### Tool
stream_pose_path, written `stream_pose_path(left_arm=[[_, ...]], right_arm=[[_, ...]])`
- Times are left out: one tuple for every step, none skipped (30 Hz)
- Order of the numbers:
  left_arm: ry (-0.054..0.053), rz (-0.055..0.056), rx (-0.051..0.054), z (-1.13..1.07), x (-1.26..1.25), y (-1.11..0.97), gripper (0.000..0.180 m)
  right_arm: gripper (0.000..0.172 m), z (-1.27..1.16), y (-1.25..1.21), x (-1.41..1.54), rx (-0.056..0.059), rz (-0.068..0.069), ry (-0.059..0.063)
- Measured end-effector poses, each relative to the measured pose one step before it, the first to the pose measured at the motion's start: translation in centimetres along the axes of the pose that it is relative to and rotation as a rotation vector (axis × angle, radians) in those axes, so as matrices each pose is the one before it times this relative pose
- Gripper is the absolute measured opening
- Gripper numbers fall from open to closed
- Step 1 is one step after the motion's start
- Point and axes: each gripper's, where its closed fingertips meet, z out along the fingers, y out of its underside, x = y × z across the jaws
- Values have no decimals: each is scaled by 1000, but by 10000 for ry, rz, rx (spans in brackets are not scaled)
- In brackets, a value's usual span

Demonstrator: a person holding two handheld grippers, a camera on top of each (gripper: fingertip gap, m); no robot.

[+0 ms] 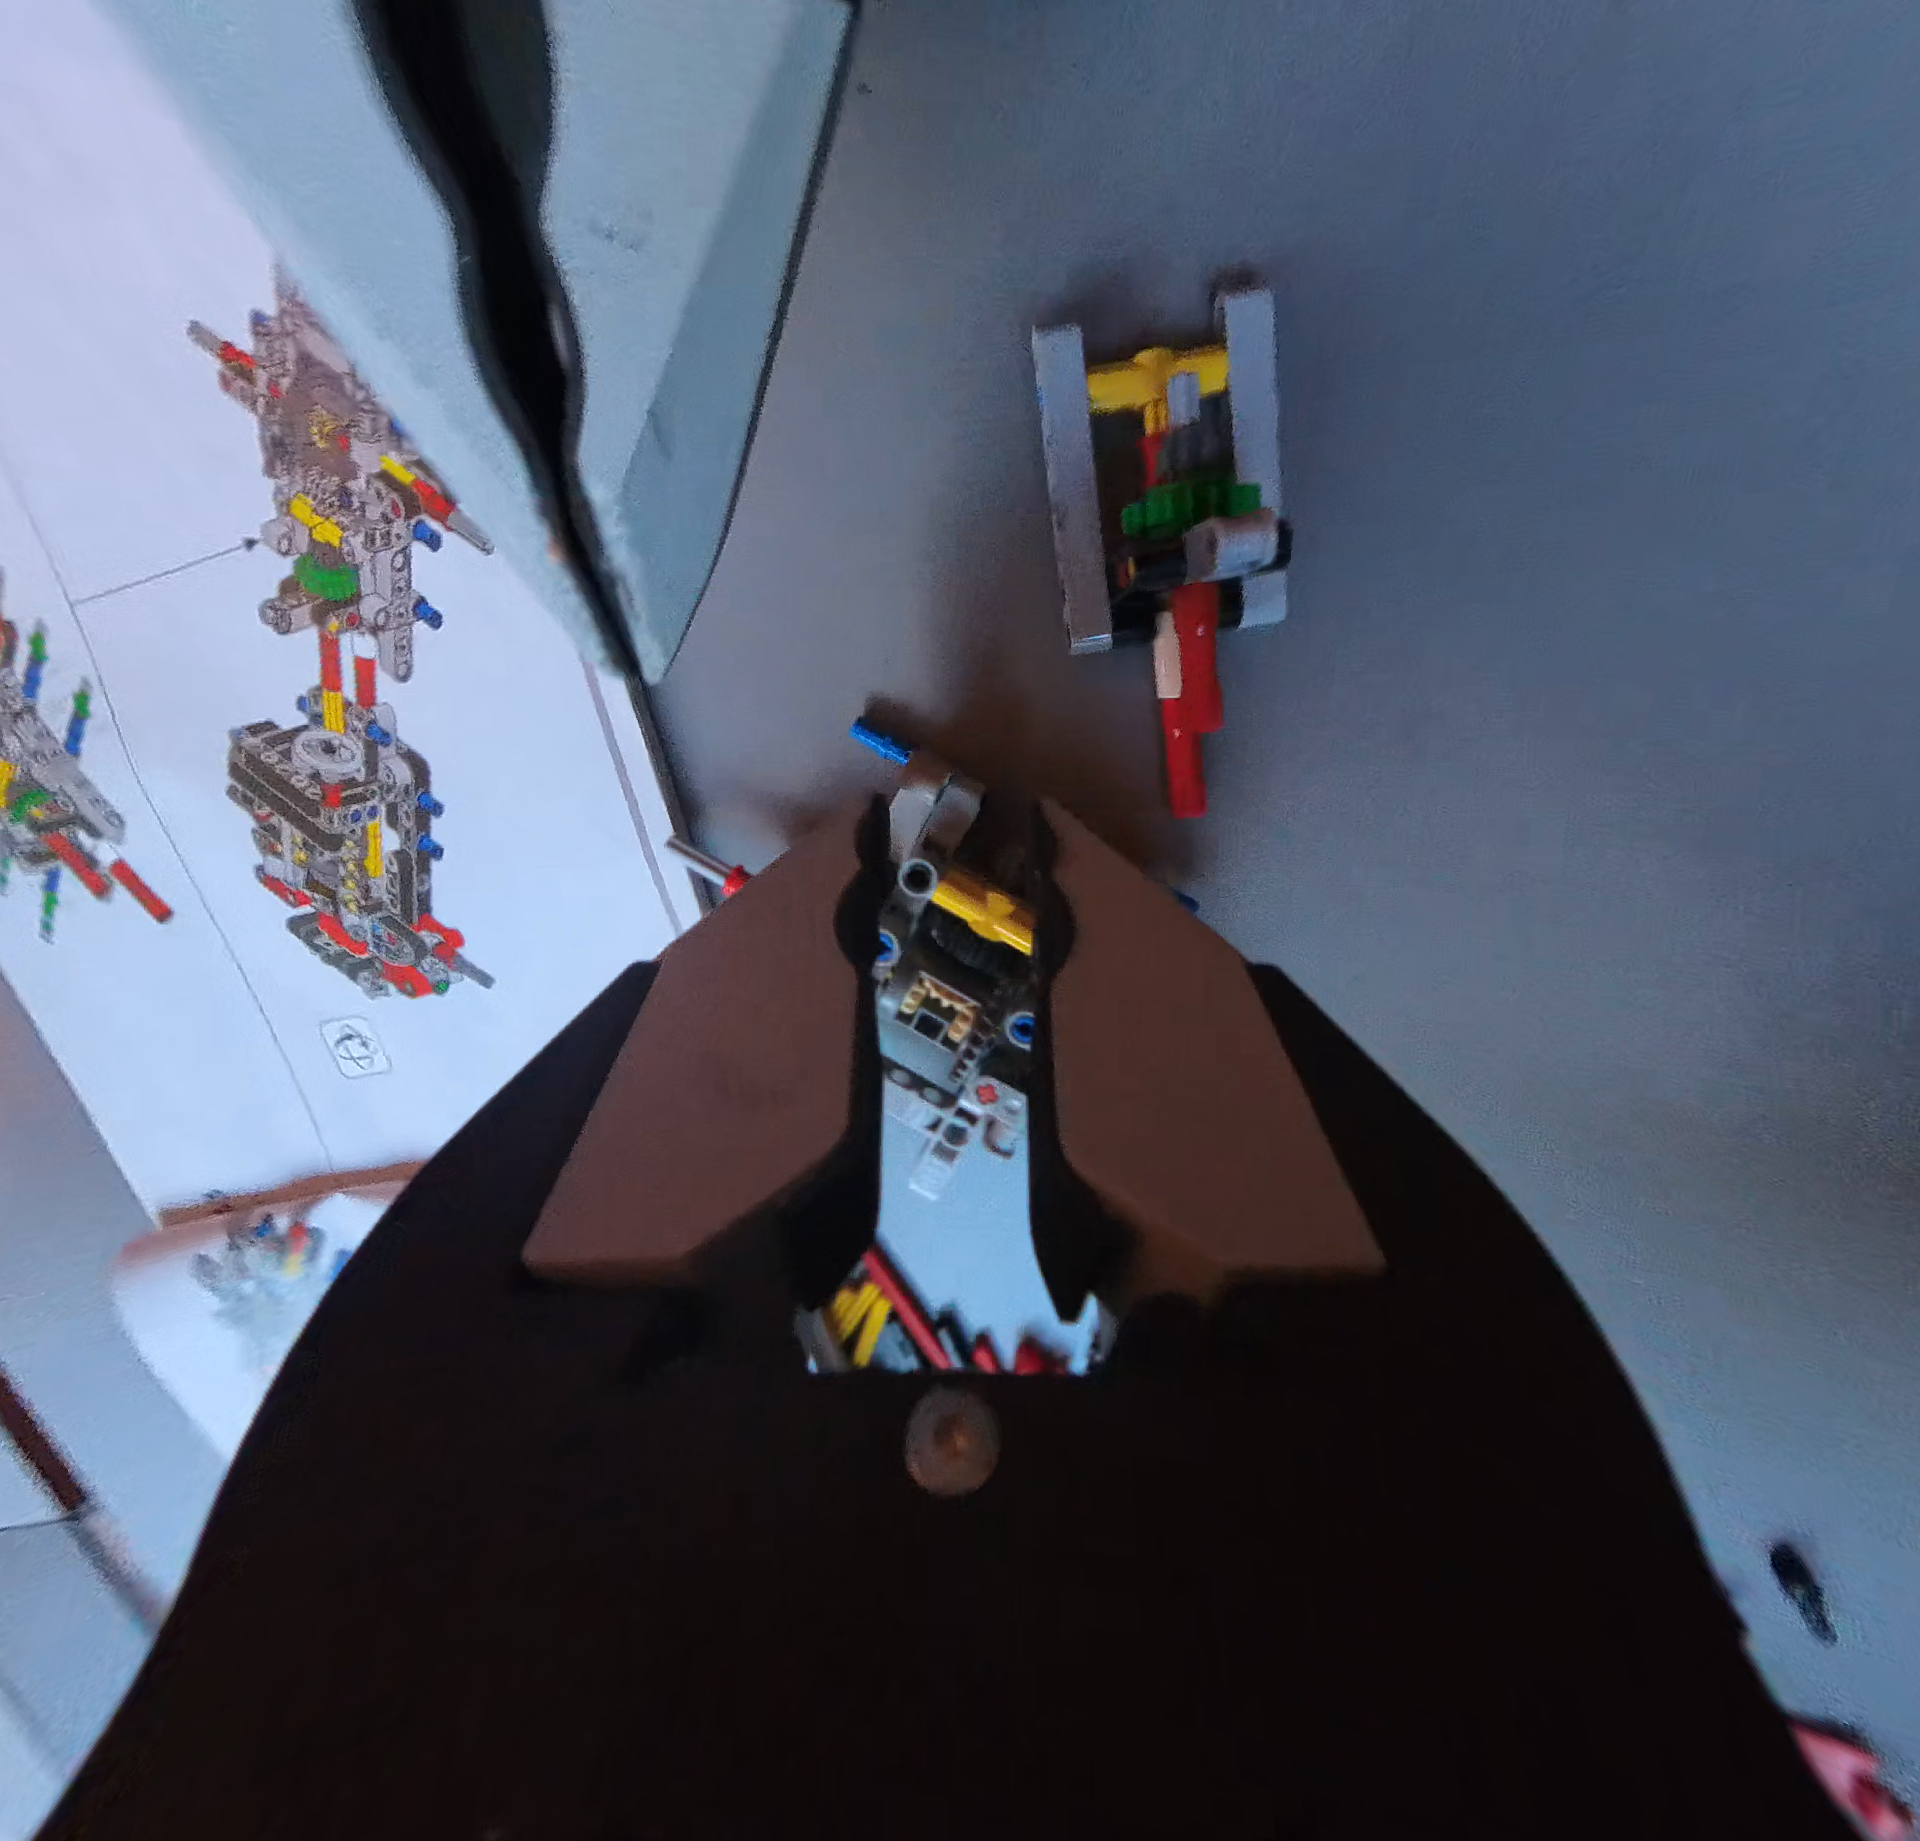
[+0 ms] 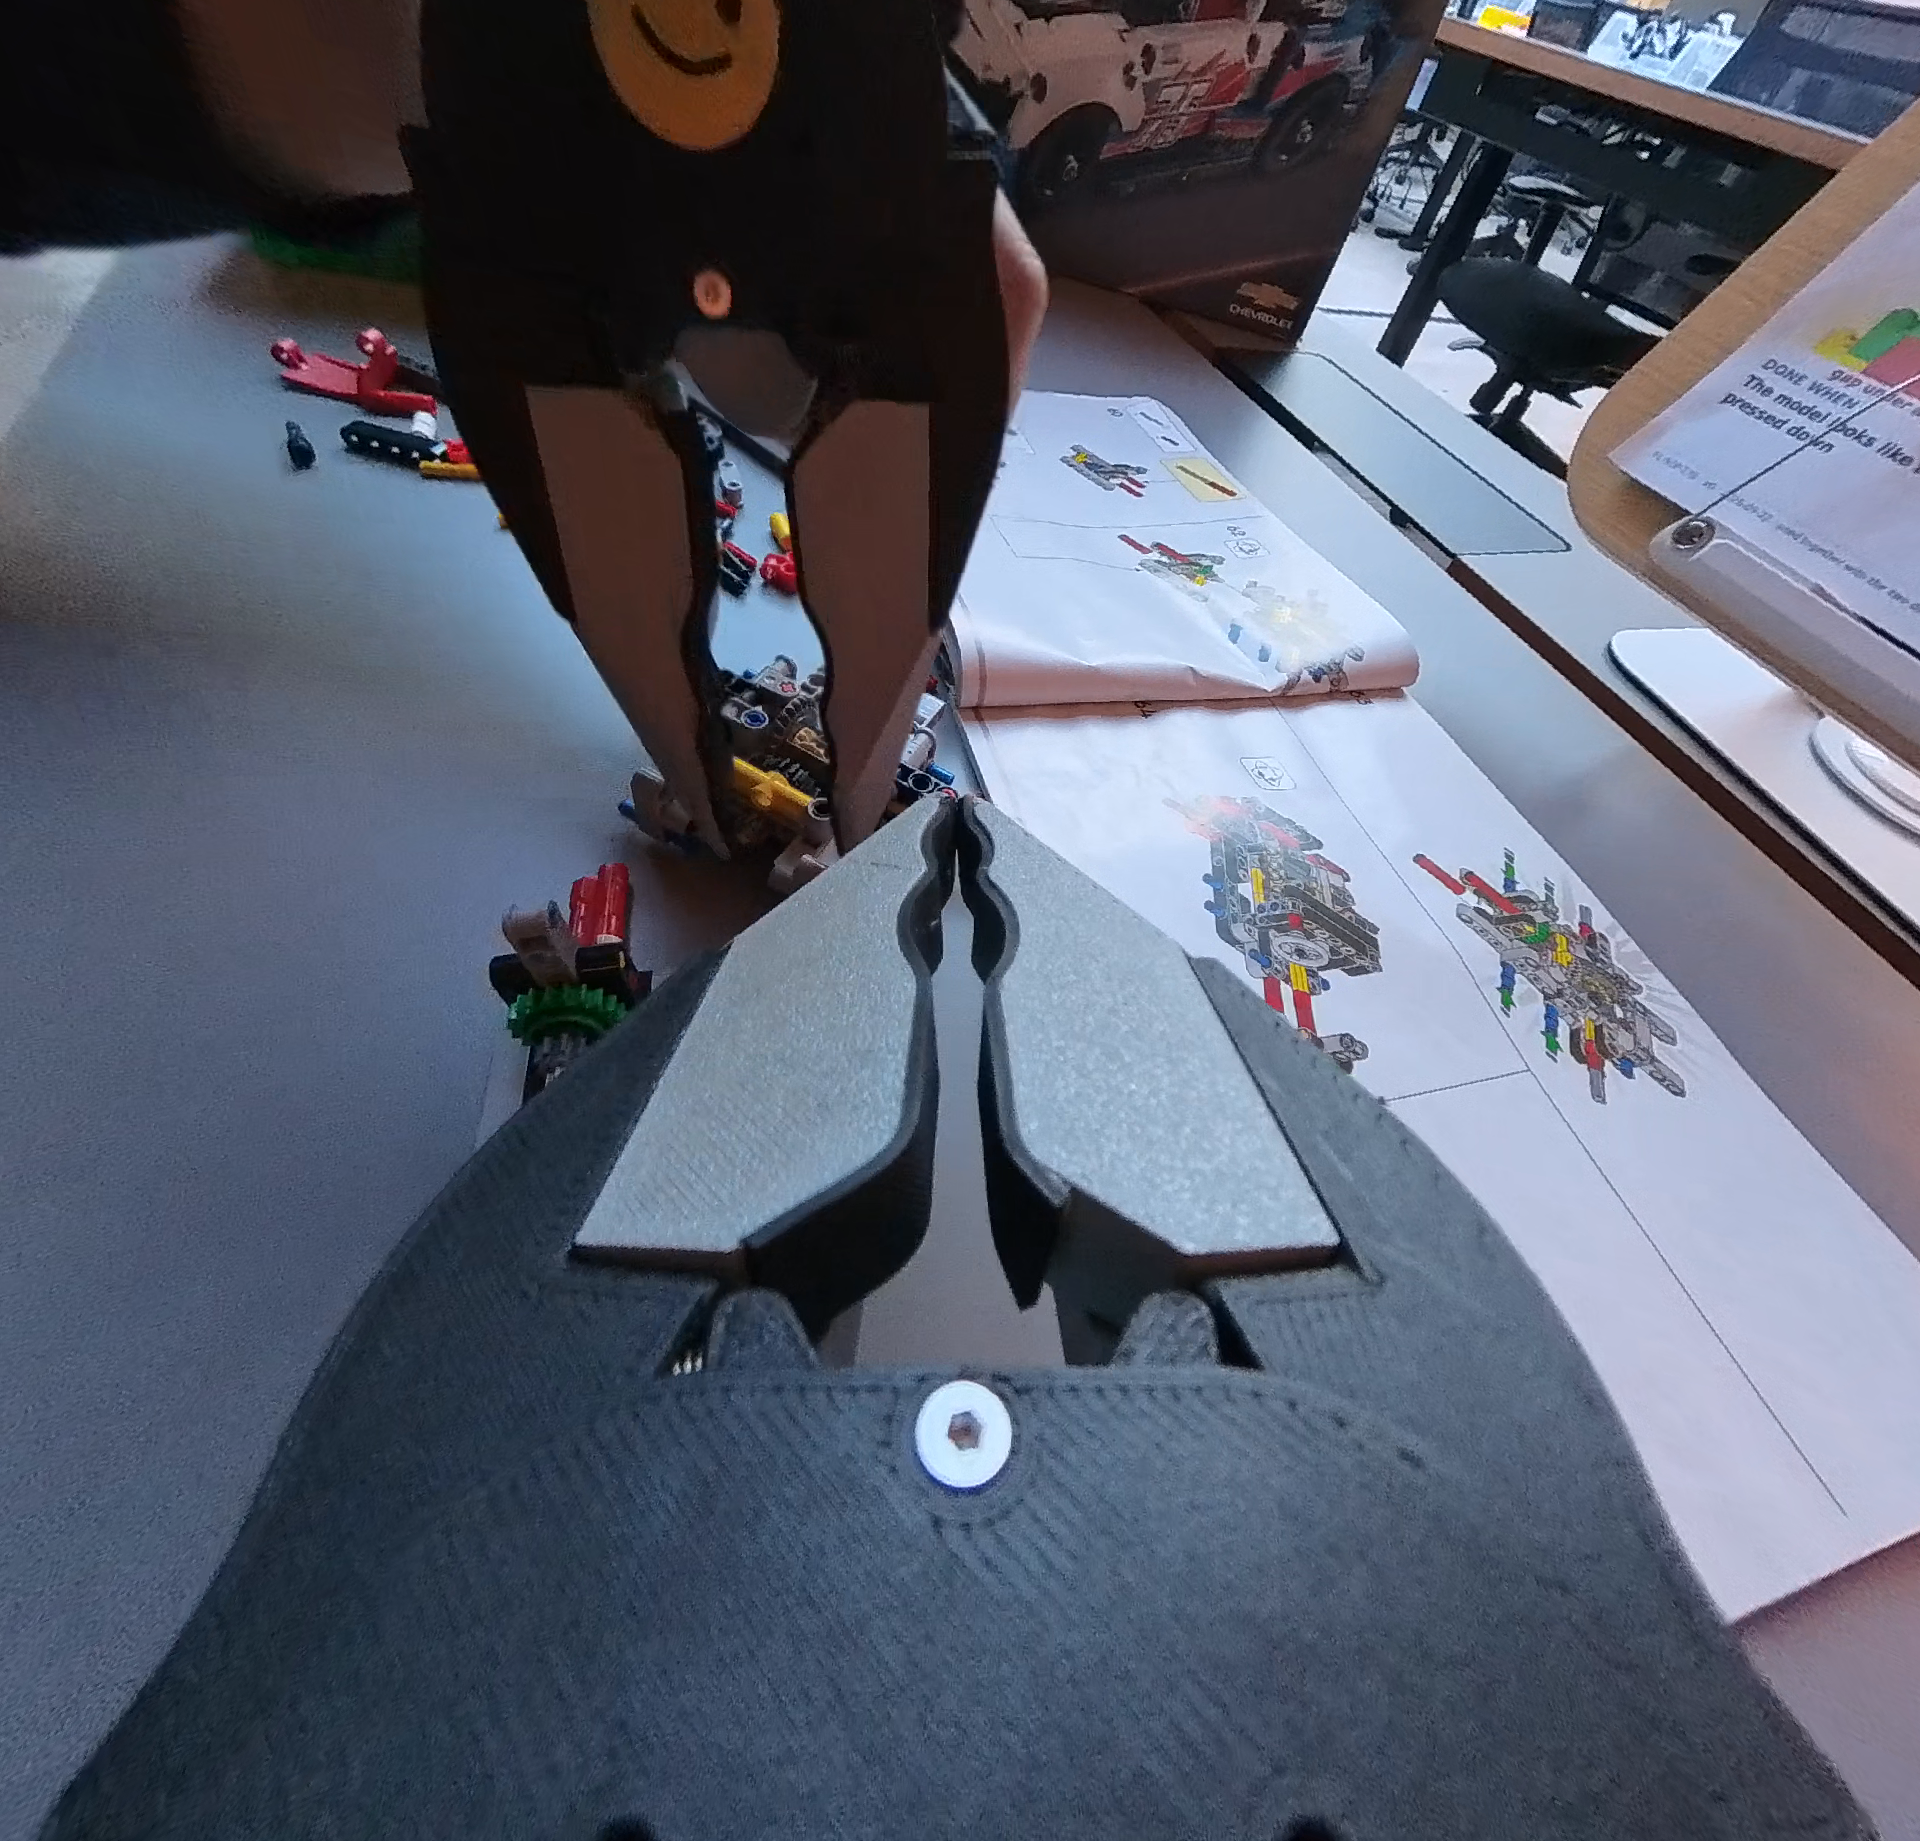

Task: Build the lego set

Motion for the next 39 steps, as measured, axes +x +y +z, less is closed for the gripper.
stream_pose_path(left_arm=[[-48,232,-421,206,-265,64,20],[-25,159,-373,157,-284,70,19],[65,129,-314,105,-147,60,20],[79,105,-233,77,-114,7,19],[35,73,-205,80,-160,27,19],[86,51,-228,113,-50,134,17],[169,51,-273,198,130,267,15],[112,28,-204,216,117,200,14],[56,-12,-30,28,25,-10,14],[31,-87,-5,-5,-6,20,14],[-28,-59,8,-4,-38,38,14],[-84,-71,86,-2,-32,-3,14],[-125,-58,126,-23,-7,49,14],[-170,-62,200,-80,15,79,14],[-240,-132,387,-238,-28,-59,14],[-287,-227,580,-383,-107,-178,13],[-259,-327,830,-561,-57,-385,13],[-297,-382,1086,-737,-98,-634,13],[-339,-410,1313,-903,-152,-881,13],[-359,-426,1471,-994,-176,-1072,13],[-309,-403,1551,-1026,-76,-1195,13],[-268,-346,1528,-954,29,-1226,13],[-276,-238,1370,-795,63,-1053,12],[-173,-126,1105,-569,221,-757,12],[-102,-3,779,-343,325,-368,12],[-65,71,437,-146,379,51,12],[-27,-68,133,9,408,376,12],[80,-91,-91,117,490,610,12],[137,1,-151,160,529,494,12],[96,86,-79,84,420,-53,12],[95,130,53,31,381,-226,12],[86,29,4,-28,304,-29,12],[40,3,-175,-115,177,363,12],[-21,23,-82,-224,87,150,12],[-62,75,4,-280,37,13,12],[-79,74,52,-287,44,-44,12],[-107,21,73,-269,-25,-74,12],[-79,-28,100,-246,-7,-115,12],[-39,-62,78,-200,4,-93,12]], right_arm=[[0,-74,-28,26,6,-33,11],[0,-95,-22,25,-2,-24,9],[0,-116,-33,36,15,-20,14],[0,-125,-61,2,23,-12,-6],[0,-133,-31,-30,8,-3,-22],[0,-126,-42,-21,5,-2,-13],[0,-125,-86,-26,31,-3,-7],[0,-112,-111,-42,41,4,-19],[0,-102,-112,-37,38,7,-9],[0,-95,-138,-41,47,-2,-12],[0,-78,-112,-72,35,-11,-19],[0,-46,-70,-95,14,-22,-27],[0,-29,-33,-114,-5,-33,-36],[0,5,16,-129,-30,-41,-46],[0,-7,37,-107,-43,-51,-42],[0,-31,3,-99,-26,-72,-46],[0,-85,-89,-117,22,-78,-67],[0,-116,-116,-56,42,-63,-50],[0,-120,-125,-109,65,-31,-93],[0,-90,-145,-163,89,22,-137],[0,-40,-123,-169,87,66,-129],[0,37,-146,-219,107,88,-132],[2,91,-230,-308,152,85,-144],[6,140,-247,-396,145,59,-161],[9,204,-235,-434,119,14,-138],[10,239,-185,-369,91,-59,-72],[11,268,-99,-265,32,-122,20],[12,279,-47,-229,6,-156,46],[13,276,-86,-332,26,-166,-35],[13,307,-22,-443,3,-149,-127],[13,367,160,-458,-97,-108,-171],[13,411,373,-405,-216,-84,-167],[15,375,341,-271,-198,-102,-95],[16,324,221,-119,-153,-156,1],[17,221,-128,-83,30,-138,25],[17,196,-185,-32,-14,-77,49],[17,222,-198,-10,-39,-104,79],[17,251,-230,-38,-15,-207,112],[18,228,-219,-121,-17,-301,100]])
